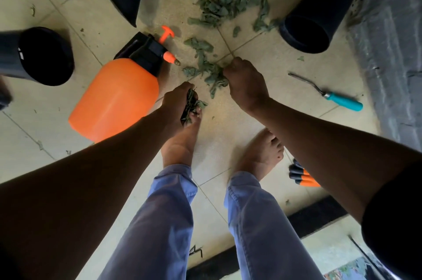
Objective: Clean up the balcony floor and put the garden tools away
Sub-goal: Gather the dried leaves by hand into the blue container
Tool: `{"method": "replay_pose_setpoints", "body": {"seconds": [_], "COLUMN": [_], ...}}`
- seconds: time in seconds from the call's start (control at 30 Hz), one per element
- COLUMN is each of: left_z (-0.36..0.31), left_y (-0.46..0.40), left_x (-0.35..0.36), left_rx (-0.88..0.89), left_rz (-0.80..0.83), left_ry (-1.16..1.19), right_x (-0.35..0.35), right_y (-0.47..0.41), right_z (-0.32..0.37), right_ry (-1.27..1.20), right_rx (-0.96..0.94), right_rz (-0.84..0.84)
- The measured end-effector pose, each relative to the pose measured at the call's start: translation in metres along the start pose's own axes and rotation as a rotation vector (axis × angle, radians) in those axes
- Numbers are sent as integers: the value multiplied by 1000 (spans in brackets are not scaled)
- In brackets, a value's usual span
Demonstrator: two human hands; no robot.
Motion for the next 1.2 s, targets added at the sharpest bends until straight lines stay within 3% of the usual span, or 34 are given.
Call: {"method": "replay_pose_setpoints", "body": {"seconds": [0.17,0.27,0.4,0.67,0.77,1.0,1.2], "left_z": [10,19,34,44,40,21,21], "left_y": [6,14,22,28,28,26,22], "left_x": [-6,-7,0,13,15,6,12], "left_rx": [30,35,22,-12,44,182,127], "left_rz": [31,35,59,13,49,-96,47], "left_ry": [-7,-25,65,160,190,179,243], "right_x": [-8,-35,-64,-43,-40,-80,-65], "right_y": [22,50,91,98,87,81,63], "right_z": [11,45,91,118,130,140,123], "right_ry": [-192,-353,-469,-310,-272,-424,-294], "right_rx": [103,84,40,126,77,36,111], "right_rz": [-68,-179,-197,-36,17,-21,8]}}
Point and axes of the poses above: each hand's wrist, its own y-axis away from the middle knuckle, its own x-axis out of the palm, z = x × y, the point moved 4 cm from there along -y, towards the middle knuckle, and after that the axes turned 9 degrees about -y, right-handed, at the moved point
